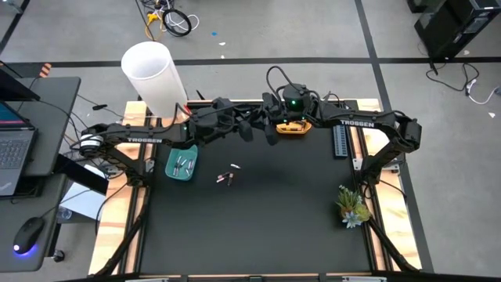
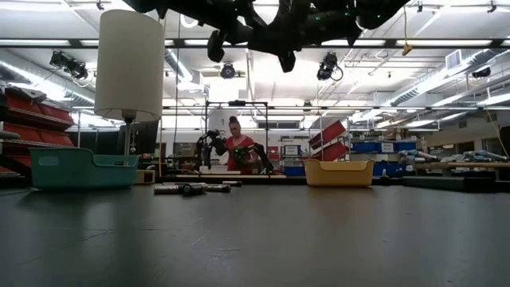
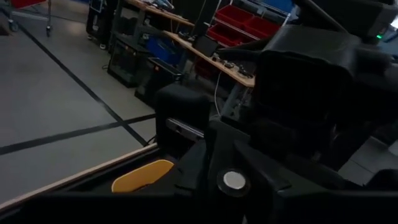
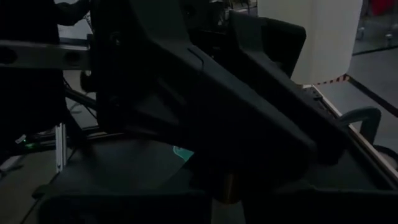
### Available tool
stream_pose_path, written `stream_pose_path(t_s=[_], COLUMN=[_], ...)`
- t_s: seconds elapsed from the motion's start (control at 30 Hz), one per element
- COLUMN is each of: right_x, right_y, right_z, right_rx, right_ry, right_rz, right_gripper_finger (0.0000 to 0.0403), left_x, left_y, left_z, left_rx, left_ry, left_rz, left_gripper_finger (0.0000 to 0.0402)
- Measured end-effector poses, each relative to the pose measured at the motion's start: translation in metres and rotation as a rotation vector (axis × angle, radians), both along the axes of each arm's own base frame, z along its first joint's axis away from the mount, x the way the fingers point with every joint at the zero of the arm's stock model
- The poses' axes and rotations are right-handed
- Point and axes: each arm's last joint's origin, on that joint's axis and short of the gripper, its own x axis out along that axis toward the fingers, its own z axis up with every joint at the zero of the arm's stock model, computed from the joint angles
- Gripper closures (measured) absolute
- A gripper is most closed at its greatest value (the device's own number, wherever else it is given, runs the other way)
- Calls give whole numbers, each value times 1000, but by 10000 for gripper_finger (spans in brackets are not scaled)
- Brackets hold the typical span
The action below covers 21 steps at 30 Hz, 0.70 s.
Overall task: Sort batteries
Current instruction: Put the black battery into the yellow bin
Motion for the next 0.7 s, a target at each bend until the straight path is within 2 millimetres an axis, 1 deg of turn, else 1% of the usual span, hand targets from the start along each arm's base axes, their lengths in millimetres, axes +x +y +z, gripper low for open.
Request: stream_pose_path(t_s=[0.27,0.43,0.57,0.7], right_x=[0,0,-1,-7], right_y=[0,1,-1,-11], right_z=[0,-1,-3,-10], right_rx=[-3,0,5,17], right_ry=[1,6,33,98], right_rz=[8,10,5,-34], right_gripper_finger=[351,351,351,351], left_x=[0,-1,-1,-4], left_y=[0,1,1,1], left_z=[0,0,0,4], left_rx=[0,1,2,4], left_ry=[2,3,2,-7], left_rz=[20,32,42,62], left_gripper_finger=[256,227,215,214])
